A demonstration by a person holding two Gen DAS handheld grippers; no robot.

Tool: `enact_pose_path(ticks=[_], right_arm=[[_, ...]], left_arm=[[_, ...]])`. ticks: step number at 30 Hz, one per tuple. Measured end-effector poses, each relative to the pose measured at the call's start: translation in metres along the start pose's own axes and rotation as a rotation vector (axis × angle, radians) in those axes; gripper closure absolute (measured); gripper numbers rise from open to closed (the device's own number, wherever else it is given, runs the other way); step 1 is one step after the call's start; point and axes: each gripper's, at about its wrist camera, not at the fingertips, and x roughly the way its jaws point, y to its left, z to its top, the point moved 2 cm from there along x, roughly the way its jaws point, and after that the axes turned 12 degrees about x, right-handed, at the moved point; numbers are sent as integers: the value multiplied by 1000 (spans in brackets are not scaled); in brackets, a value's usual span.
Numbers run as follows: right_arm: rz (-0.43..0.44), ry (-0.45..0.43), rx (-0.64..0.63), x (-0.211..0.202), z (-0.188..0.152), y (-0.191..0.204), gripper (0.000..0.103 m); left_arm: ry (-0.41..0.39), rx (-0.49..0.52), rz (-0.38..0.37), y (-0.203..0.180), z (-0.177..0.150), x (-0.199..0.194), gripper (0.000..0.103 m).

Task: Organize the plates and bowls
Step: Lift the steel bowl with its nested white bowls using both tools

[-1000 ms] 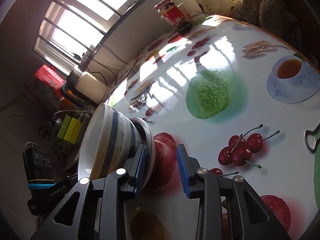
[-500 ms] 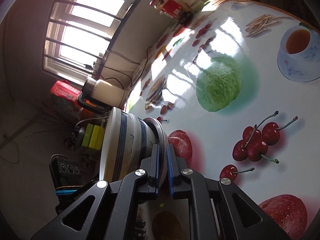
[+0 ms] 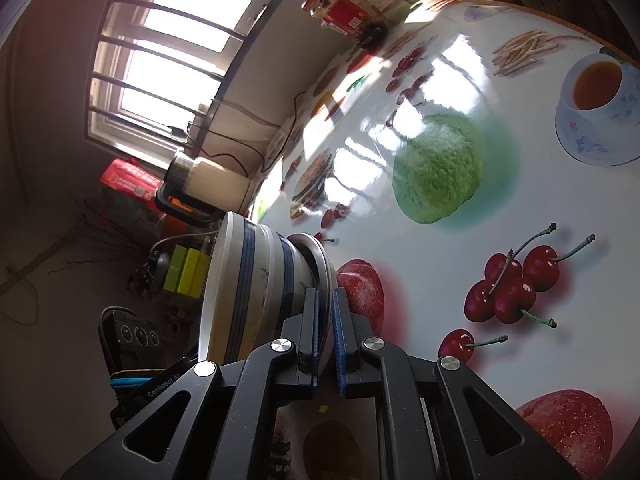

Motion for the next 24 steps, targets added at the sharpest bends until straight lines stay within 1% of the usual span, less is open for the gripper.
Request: enact_pose_path(ticks=[5,8,19,24], right_arm=[[-10,-3,-13,0,0,1,94],[-25,-14,-32,0,-1,3,94],[-32,-15,-41,-1,-2,5,94],[-38,-18,-45,-2,-1,6,94]], left_arm=[[0,10,13,-2,0,-1,91],[1,35,35,-7,0,-1,91],[3,39,39,-7,-1,0,91],[1,59,60,-11,-1,0,91]])
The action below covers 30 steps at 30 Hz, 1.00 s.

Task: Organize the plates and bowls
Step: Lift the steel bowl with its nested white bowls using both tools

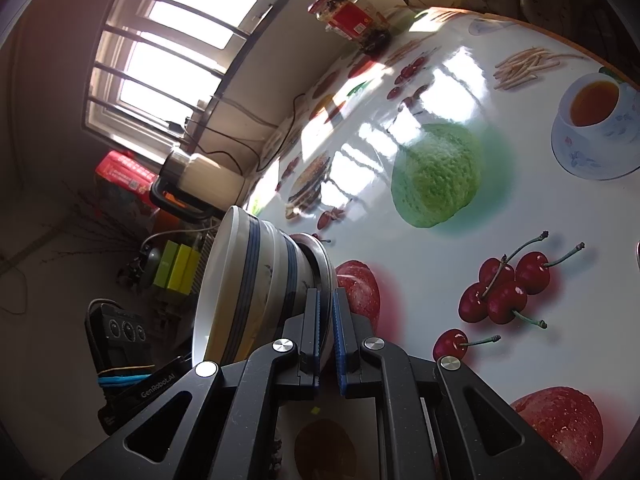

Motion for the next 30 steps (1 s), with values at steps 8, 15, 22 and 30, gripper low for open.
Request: enact_pose_path(ticks=[8,15,22,30], right_arm=[[6,-4,-12,-2,1,3,94],[16,-5,-15,-2,1,8,94],[23,-8,-25,-6,-1,19,94],[32,-8,-49,-9,-3,33,94]], left_arm=[[-13,12,16,-4,2,-5,91],[-38,28,26,-5,5,-15,91],[-57,21,27,-5,6,-25,91],[-77,19,38,-6,7,-40,91]])
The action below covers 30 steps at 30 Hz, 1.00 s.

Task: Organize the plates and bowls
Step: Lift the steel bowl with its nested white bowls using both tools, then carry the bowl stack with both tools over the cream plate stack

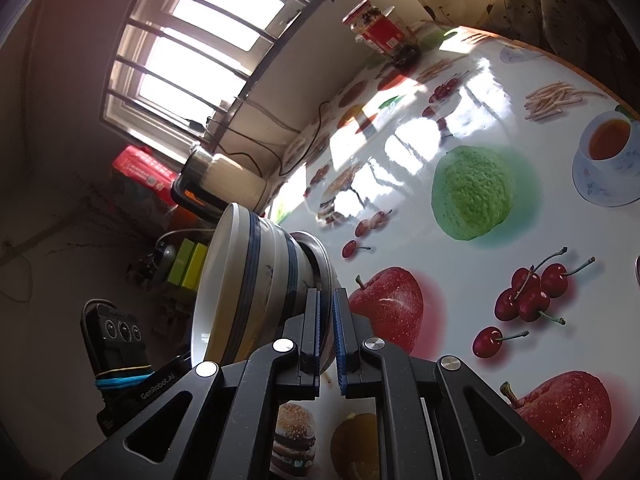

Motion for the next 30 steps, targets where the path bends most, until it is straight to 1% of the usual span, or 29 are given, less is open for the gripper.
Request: enact_pose_path(ticks=[14,30], right_arm=[[13,26,-32,6,-5,21,94],[26,87,-66,34,-18,46,94]], left_arm=[[-25,-13,30,10,0,-24,92],[-44,-54,79,39,-3,-46,93]])
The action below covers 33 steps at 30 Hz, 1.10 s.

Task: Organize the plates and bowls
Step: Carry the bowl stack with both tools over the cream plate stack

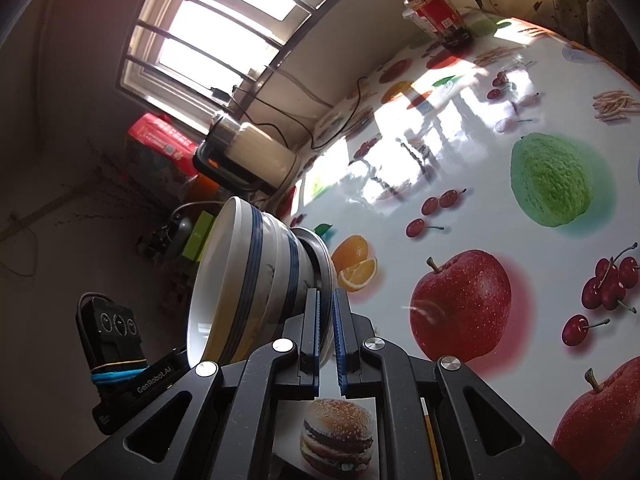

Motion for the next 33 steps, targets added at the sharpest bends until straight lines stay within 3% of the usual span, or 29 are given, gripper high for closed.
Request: enact_pose_path(ticks=[33], right_arm=[[25,125,-48,63,-18,37,94]], left_arm=[[-28,-83,93,60,-14,-31,93]])
